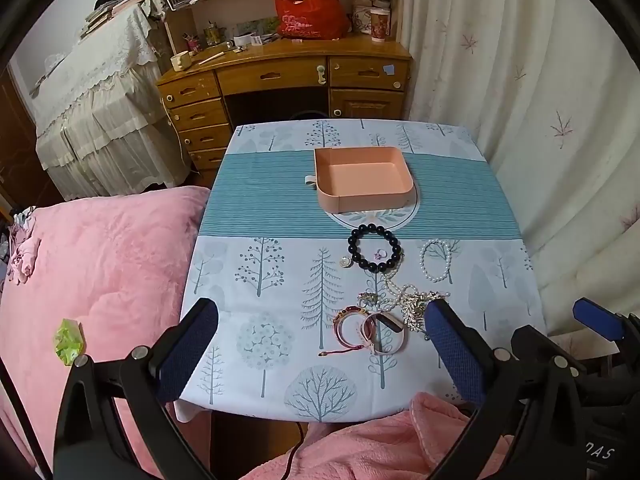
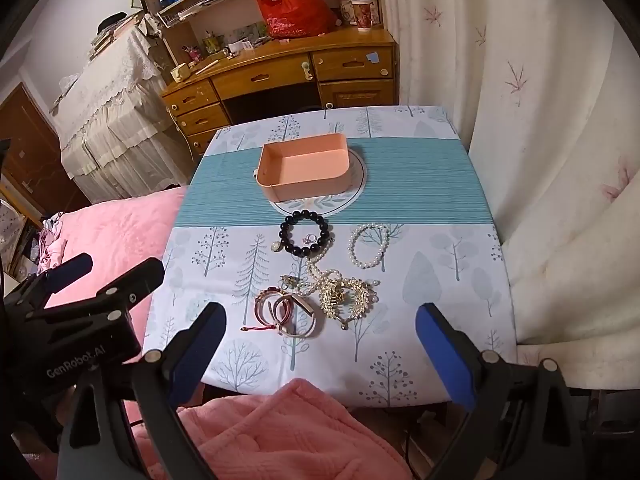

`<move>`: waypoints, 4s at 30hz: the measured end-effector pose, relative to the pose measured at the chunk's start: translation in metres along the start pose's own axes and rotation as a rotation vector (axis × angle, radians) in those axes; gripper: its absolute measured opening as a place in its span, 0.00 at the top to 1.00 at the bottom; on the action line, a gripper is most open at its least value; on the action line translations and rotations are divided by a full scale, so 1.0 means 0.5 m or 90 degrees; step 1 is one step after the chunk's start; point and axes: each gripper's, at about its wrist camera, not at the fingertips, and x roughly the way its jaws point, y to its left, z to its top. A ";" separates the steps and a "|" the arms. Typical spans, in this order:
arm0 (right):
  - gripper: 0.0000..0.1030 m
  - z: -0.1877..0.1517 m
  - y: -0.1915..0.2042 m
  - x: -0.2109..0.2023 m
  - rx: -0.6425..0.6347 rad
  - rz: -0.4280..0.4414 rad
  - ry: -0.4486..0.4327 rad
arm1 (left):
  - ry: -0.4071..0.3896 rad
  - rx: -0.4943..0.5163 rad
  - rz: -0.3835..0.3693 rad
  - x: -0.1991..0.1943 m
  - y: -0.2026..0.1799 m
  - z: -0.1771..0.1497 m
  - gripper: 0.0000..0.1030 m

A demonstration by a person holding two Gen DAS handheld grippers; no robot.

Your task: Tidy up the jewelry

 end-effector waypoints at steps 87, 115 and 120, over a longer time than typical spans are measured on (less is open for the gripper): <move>0.10 -0.129 -0.013 0.286 -0.215 0.022 -0.001 | 0.186 0.009 -0.115 0.366 0.032 -0.139 0.03; 0.96 -0.109 -0.081 0.350 0.106 0.007 -0.026 | 0.091 0.198 -0.141 0.452 0.005 -0.162 0.87; 0.96 -0.088 -0.074 0.342 0.119 -0.010 -0.044 | 0.093 0.206 -0.186 0.458 0.011 -0.155 0.91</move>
